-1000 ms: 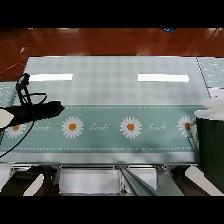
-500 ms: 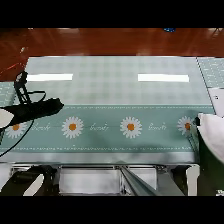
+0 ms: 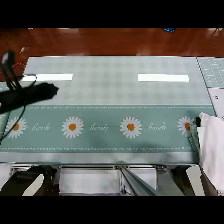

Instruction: Fold the shirts.

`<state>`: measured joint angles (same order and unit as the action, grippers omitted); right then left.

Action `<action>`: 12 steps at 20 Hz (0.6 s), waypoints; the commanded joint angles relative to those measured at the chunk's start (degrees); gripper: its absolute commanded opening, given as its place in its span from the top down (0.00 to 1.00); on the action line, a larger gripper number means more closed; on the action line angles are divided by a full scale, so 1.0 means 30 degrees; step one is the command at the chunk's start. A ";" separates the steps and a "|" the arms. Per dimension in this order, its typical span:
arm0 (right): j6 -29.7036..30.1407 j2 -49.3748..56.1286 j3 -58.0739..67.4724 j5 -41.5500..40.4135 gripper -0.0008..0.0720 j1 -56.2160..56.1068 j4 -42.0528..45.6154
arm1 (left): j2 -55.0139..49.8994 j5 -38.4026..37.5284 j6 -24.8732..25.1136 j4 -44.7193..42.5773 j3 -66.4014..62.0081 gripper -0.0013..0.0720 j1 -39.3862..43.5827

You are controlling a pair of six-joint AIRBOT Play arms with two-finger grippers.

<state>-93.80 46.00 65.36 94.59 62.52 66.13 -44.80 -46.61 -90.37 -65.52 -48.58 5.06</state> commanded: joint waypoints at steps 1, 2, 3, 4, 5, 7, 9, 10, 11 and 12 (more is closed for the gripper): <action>0.1158 0.2550 0.3067 -0.4444 0.96 -0.5304 -0.8138 | -0.2681 -0.1064 0.0554 0.0066 -0.5770 0.96 0.0386; 0.1464 0.3133 0.3789 -0.5085 0.96 -0.8408 -0.6892 | -0.4051 -0.2528 0.0561 0.0058 -0.7934 0.96 0.0903; 0.1559 0.3818 0.4299 -0.5493 0.96 -1.1948 -0.4779 | -0.5552 -0.4619 0.0758 0.0058 -1.0222 0.96 0.1698; 0.1508 0.4422 0.4408 -0.5923 0.96 -1.5198 -0.2441 | -0.6812 -0.6484 0.1377 -0.0051 -1.2007 0.96 0.2630; 0.1137 0.5166 0.4408 -0.6280 0.96 -1.8316 0.0335 | -0.7861 -0.7861 0.1712 -0.0721 -1.3180 0.96 0.3665; -0.0080 0.6921 0.4393 -0.6229 0.96 -2.2753 0.5880 | -0.8845 -0.8488 0.0627 -0.3963 -1.2925 0.96 0.4932; -0.1173 0.8823 0.4393 -0.5311 0.96 -2.4757 0.9675 | -0.9180 -0.8488 -0.2273 -0.7009 -1.1052 0.95 0.4758; -0.1180 0.9617 0.4393 -0.5078 0.96 -2.5019 1.0025 | -0.9202 -0.8393 -0.2907 -0.7388 -0.9996 0.95 0.4364; -0.1195 1.0287 0.4393 -0.4991 0.96 -2.5041 0.9894 | -0.9209 -0.8429 -0.3111 -0.7329 -0.9304 0.95 0.4022; -0.1246 1.0739 0.4393 -0.5049 0.96 -2.5041 0.9602 | -0.9216 -0.8480 -0.3206 -0.7315 -0.8845 0.95 0.3818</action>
<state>-95.64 72.47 78.19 79.00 -6.74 86.85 -70.87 -69.63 -95.26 -81.93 -78.74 17.15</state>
